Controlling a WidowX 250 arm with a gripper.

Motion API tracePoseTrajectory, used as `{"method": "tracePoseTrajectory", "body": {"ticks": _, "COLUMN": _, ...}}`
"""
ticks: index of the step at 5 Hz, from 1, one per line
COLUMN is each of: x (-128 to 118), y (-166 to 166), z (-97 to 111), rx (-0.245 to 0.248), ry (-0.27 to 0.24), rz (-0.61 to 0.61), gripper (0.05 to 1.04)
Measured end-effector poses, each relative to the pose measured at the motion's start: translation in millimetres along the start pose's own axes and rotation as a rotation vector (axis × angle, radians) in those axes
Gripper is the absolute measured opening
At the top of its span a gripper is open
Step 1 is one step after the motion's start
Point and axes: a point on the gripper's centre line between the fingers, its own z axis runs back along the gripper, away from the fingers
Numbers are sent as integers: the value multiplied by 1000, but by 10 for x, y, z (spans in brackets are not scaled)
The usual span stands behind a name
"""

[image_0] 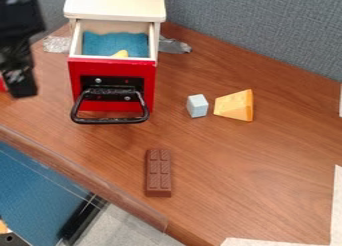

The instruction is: Take the yellow object out of the drawer

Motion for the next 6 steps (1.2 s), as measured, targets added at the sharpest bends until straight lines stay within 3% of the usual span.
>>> {"method": "tracePoseTrajectory", "body": {"ticks": 2, "x": 410, "y": 251, "z": 53, "rx": 42, "ry": -64, "rz": -14, "gripper": 1000}}
{"method": "tracePoseTrajectory", "body": {"ticks": 4, "x": 608, "y": 541, "z": 46, "rx": 85, "ry": -86, "rz": 22, "gripper": 1000}}
{"method": "tracePoseTrajectory", "body": {"ticks": 6, "x": 804, "y": 875, "z": 5, "rx": 90, "ry": -124, "rz": 103, "gripper": 1000}}
